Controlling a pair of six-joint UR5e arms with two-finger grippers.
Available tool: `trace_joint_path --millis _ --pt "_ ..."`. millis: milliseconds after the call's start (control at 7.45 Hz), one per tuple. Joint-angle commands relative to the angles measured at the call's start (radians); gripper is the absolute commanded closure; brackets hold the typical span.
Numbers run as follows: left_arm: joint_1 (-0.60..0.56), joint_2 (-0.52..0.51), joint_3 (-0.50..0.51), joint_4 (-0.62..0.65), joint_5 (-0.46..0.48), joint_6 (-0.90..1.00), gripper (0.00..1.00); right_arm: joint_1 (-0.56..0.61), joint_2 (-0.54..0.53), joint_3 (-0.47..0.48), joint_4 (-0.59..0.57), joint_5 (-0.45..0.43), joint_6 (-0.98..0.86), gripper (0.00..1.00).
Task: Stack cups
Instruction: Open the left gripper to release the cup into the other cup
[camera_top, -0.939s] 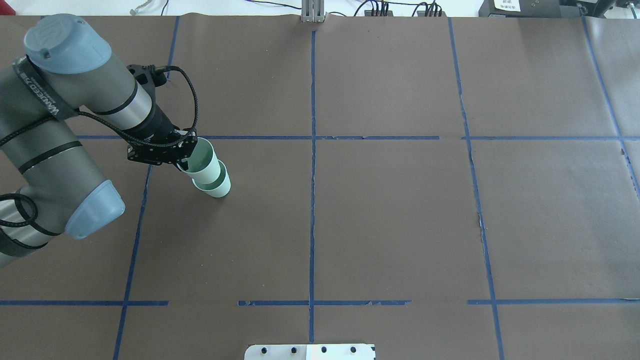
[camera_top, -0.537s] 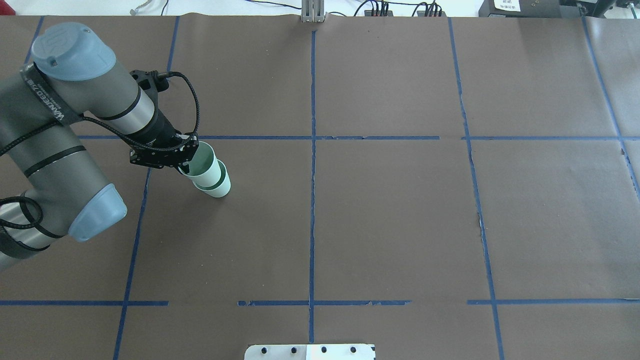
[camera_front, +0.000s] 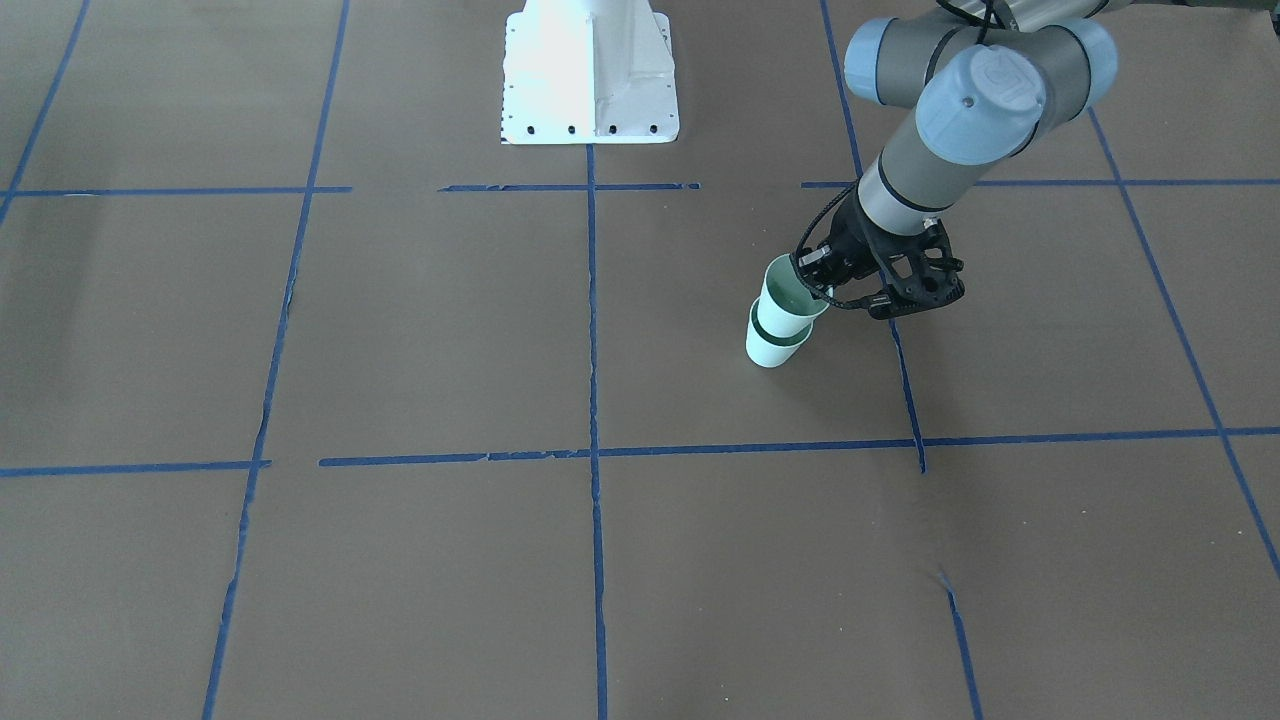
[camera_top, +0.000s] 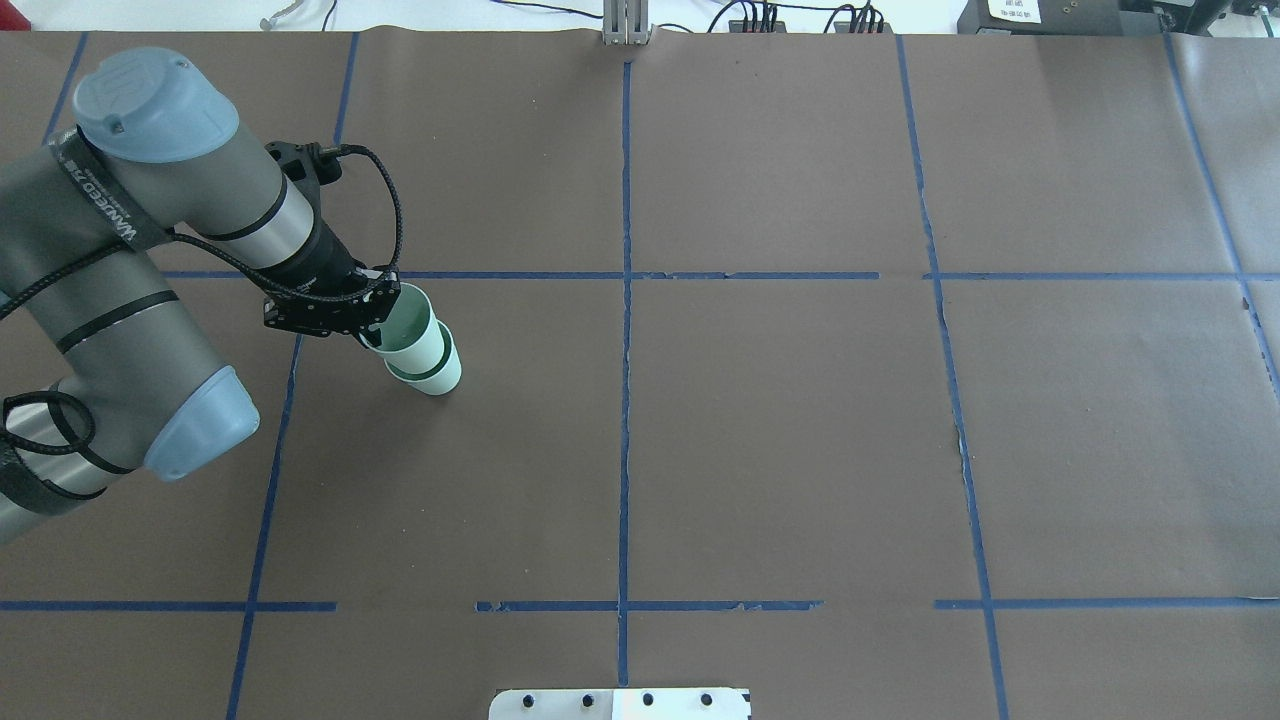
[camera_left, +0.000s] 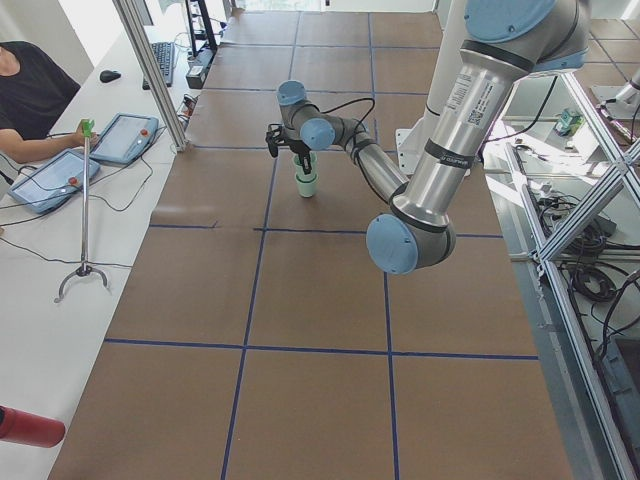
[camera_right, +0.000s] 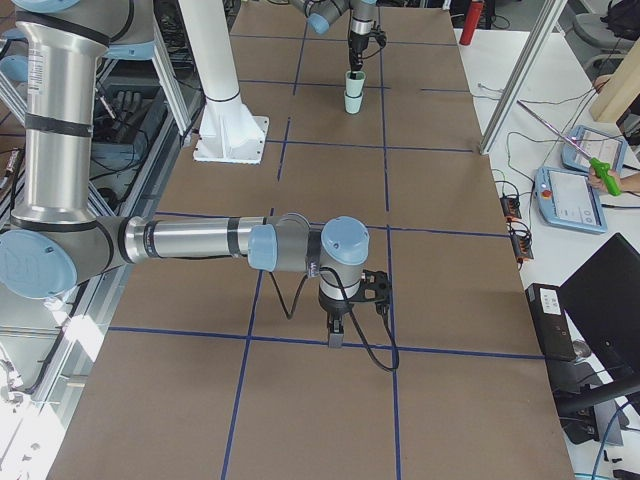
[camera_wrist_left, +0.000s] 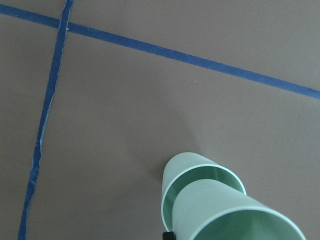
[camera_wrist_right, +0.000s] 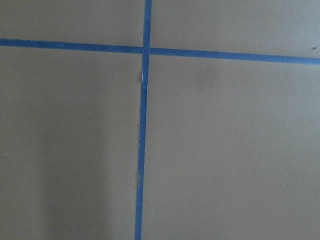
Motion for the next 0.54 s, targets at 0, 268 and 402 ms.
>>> trace_joint_path --millis 0,268,402 --pt "-0.001 0.009 -0.007 -0.038 0.004 0.005 0.0 0.0 0.0 0.0 0.0 0.0 0.0 0.0" --pt "-0.026 0.016 -0.047 -0.04 0.011 0.012 0.0 -0.001 0.0 0.0 0.0 0.0 0.0 0.0" --pt "-0.067 0.023 -0.051 -0.032 0.042 0.166 0.0 0.0 0.0 0.0 0.0 0.0 0.0 0.0"
